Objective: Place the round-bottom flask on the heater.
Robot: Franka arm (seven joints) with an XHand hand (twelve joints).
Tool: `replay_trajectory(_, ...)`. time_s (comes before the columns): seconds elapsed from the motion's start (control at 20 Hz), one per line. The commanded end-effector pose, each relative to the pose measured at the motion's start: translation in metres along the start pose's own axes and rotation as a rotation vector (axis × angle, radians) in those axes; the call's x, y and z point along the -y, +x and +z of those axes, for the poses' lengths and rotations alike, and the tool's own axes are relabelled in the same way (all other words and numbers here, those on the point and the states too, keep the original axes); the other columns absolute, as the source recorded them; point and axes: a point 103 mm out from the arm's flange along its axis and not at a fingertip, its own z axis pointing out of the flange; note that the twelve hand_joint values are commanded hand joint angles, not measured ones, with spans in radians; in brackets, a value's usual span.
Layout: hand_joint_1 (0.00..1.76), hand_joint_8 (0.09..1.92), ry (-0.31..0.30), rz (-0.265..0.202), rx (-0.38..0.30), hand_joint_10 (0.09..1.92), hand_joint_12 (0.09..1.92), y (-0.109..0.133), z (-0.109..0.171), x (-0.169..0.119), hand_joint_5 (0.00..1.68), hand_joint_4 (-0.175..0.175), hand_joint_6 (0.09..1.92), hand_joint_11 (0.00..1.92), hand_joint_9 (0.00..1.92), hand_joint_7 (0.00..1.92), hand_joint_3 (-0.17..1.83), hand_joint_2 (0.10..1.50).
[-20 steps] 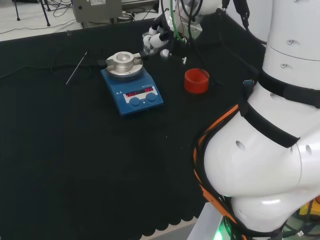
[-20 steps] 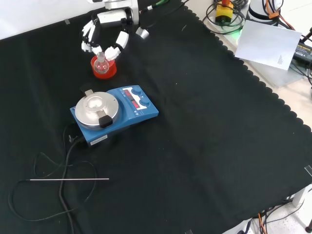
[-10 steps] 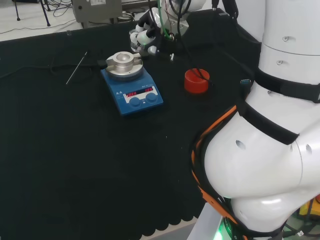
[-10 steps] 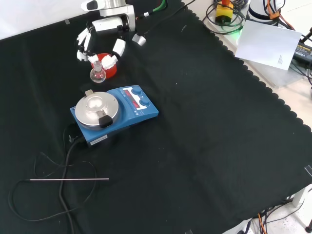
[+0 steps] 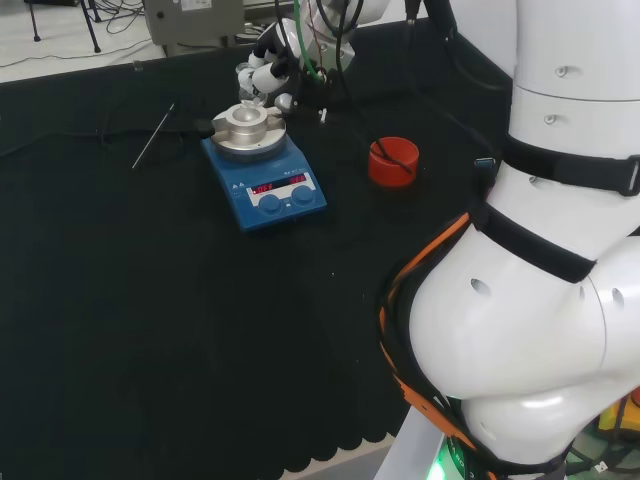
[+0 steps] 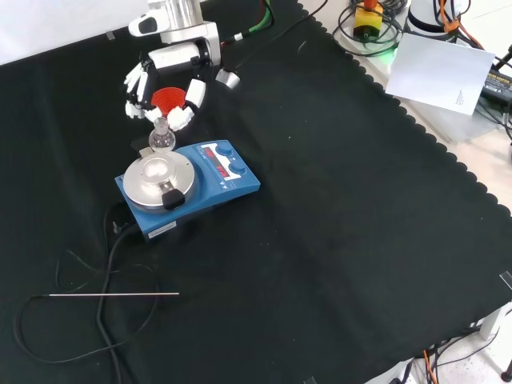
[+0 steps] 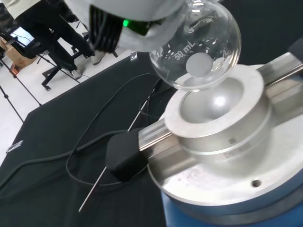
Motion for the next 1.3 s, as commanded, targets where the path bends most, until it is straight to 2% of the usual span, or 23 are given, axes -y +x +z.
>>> replay_trajectory(0.05,1.09,0.59,0.017,-0.01,-0.015,0.52,1.26,0.008,0.011,-0.004,1.16,0.175,0.91,0.53,0.88,0.72,0.74,0.67)
replay_trajectory(1.3,1.1,0.59,0.05,0.017,0.001,0.52,1.26,-0.005,0.038,-0.013,1.16,0.175,0.91,0.53,0.88,0.72,0.74,0.67)
